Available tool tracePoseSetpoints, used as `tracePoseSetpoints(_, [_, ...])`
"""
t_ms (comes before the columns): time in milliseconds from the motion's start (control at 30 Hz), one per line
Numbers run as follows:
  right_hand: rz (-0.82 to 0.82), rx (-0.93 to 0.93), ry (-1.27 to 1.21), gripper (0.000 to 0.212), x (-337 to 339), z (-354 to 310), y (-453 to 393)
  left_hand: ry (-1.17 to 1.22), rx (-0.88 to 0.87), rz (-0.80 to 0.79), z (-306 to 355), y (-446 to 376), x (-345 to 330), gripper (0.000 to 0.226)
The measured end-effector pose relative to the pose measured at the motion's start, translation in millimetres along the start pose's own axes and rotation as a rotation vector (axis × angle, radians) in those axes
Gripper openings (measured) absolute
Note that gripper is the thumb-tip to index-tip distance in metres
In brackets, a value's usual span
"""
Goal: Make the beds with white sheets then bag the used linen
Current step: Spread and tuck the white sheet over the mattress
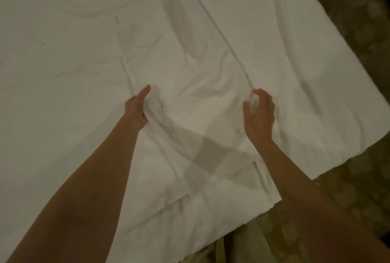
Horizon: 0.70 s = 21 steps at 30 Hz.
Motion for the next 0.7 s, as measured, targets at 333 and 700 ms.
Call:
tracePoseSetpoints(333, [-0.389,0.236,0.251,0.056,-98.1,-117.0,-155.4,-0.01,-0.022,-0.038,73.6,-49.0,-25.5,0.067])
tracePoseSetpoints(700, [-0.423,-0.12,-0.091,0.051,-136.9,-158.1,-280.0,-0.036,-0.219,0.115,152.9,-82.6,-46.5,0.009])
Point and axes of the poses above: each hand's wrist, its own y-axis away from the middle knuckle, its own x-axis out of the back of the hand, z = x × y, the point moved 5 cm from there along -y, towards the middle knuckle, and after that the axes turned 2 degrees about x, right-handed, at the moved point
